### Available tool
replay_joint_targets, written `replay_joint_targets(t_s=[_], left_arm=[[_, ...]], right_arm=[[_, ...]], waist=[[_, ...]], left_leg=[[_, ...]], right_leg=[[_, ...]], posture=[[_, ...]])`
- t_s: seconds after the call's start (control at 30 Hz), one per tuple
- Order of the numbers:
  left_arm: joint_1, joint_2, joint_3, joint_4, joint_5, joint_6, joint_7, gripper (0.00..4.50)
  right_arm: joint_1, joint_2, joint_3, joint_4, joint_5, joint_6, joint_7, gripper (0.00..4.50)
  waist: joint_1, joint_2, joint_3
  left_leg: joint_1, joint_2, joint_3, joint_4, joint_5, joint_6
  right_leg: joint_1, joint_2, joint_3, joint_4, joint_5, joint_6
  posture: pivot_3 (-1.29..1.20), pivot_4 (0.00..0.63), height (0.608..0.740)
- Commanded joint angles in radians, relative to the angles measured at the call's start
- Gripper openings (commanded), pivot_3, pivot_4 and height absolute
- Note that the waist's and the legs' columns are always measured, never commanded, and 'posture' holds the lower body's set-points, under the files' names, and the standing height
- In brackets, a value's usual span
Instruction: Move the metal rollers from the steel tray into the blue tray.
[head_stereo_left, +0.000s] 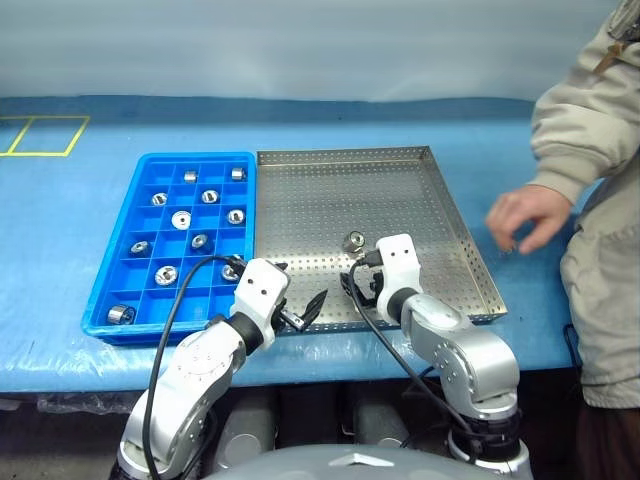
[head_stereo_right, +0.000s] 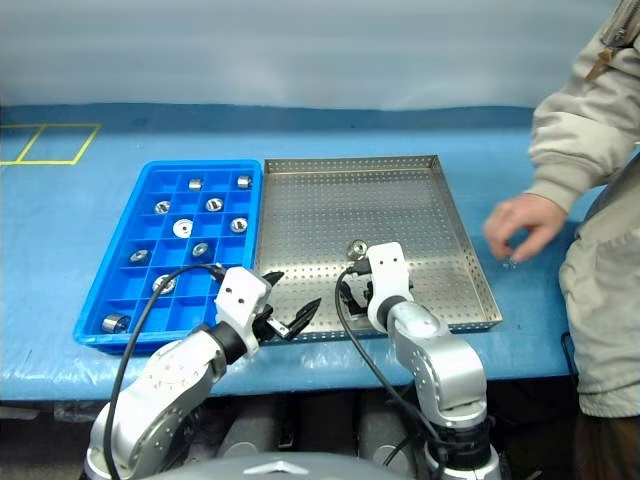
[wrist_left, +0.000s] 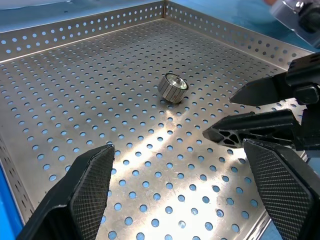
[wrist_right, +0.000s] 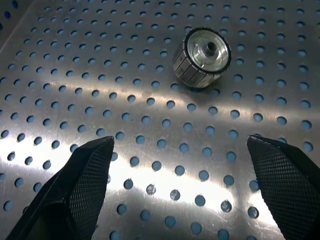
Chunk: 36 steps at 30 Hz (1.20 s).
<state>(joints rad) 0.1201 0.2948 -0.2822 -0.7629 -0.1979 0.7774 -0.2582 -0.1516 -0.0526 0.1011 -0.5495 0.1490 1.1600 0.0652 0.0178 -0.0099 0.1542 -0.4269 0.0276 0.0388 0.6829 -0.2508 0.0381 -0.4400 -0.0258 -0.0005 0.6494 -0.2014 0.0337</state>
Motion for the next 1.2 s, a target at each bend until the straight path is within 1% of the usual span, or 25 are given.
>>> replay_joint_targets(t_s=[0.03, 0.3, 0.6, 0.7, 0.87, 0.93, 1.07, 1.2], left_arm=[[-0.002, -0.006, -0.003, -0.018, 0.003, -0.016, 0.008, 4.5], [0.006, -0.006, -0.003, -0.022, 0.007, -0.027, 0.025, 4.5], [0.016, -0.003, 0.0, -0.029, 0.006, -0.032, 0.028, 4.5], [0.018, -0.003, 0.001, -0.031, 0.007, -0.031, 0.031, 4.5], [0.026, -0.008, 0.004, -0.033, 0.005, -0.035, 0.04, 4.5], [0.029, -0.01, 0.005, -0.034, 0.004, -0.038, 0.044, 4.5], [0.042, -0.039, 0.023, -0.036, 0.018, -0.06, 0.084, 4.5], [0.054, -0.076, 0.06, -0.044, 0.054, -0.087, 0.148, 4.5]], right_arm=[[-0.06, 0.008, -0.016, 0.06, -0.016, -0.106, -0.008, 4.47], [-0.166, 0.004, -0.041, 0.296, -0.055, -0.328, -0.02, 4.47], [-0.227, 0.027, -0.027, 0.536, -0.075, -0.491, -0.003, 4.47], [-0.225, 0.039, -0.028, 0.57, -0.073, -0.514, -0.001, 3.87], [-0.207, 0.046, -0.024, 0.562, -0.072, -0.516, 0.002, 2.21], [-0.205, 0.045, -0.022, 0.541, -0.071, -0.506, 0.004, 1.7], [-0.227, 0.035, -0.003, 0.483, -0.068, -0.475, 0.023, 1.71], [-0.292, 0.016, 0.058, 0.412, -0.057, -0.403, 0.083, 1.71]], waist=[[0.001, 0.0, 0.0], [0.012, 0.0, 0.0], [0.017, 0.0, 0.0], [0.02, 0.0, 0.0], [0.021, 0.0, 0.0], [0.021, 0.0, 0.0], [0.022, 0.0, 0.0], [0.023, 0.0, 0.0]], left_leg=[[0.0, 0.0, 0.0, 0.0, 0.0, 0.0], [0.0, 0.0, 0.001, 0.0, 0.0, 0.0], [0.001, 0.0, 0.001, 0.0, 0.0, 0.0], [0.001, 0.0, 0.001, 0.0, 0.0, 0.0], [0.001, 0.0, 0.001, 0.0, 0.0, 0.0], [0.001, 0.0, 0.001, 0.0, 0.0, 0.0], [0.001, 0.0, 0.001, 0.0, 0.0, 0.0], [0.001, 0.0, 0.002, 0.0, 0.001, 0.0]], right_leg=[[0.0, 0.0, 0.0, 0.0, 0.0, 0.0], [0.0, 0.0, 0.001, 0.0, 0.001, 0.001], [0.0, 0.0, 0.001, 0.0, 0.002, -0.002], [0.0, 0.0, 0.001, 0.0, 0.002, -0.002], [0.0, 0.0, 0.001, 0.0, 0.002, -0.002], [0.0, 0.0, 0.001, 0.001, 0.002, -0.002], [0.0, 0.0, 0.001, 0.001, 0.002, -0.002], [0.0, 0.0, 0.001, 0.001, 0.002, -0.002]], posture=[[0.13, 0.15, 0.74], [0.15, 0.15, 0.74], [0.18, 0.15, 0.74], [0.18, 0.15, 0.74], [0.18, 0.15, 0.74], [0.18, 0.15, 0.74], [0.2, 0.15, 0.74], [0.24, 0.15, 0.74]])
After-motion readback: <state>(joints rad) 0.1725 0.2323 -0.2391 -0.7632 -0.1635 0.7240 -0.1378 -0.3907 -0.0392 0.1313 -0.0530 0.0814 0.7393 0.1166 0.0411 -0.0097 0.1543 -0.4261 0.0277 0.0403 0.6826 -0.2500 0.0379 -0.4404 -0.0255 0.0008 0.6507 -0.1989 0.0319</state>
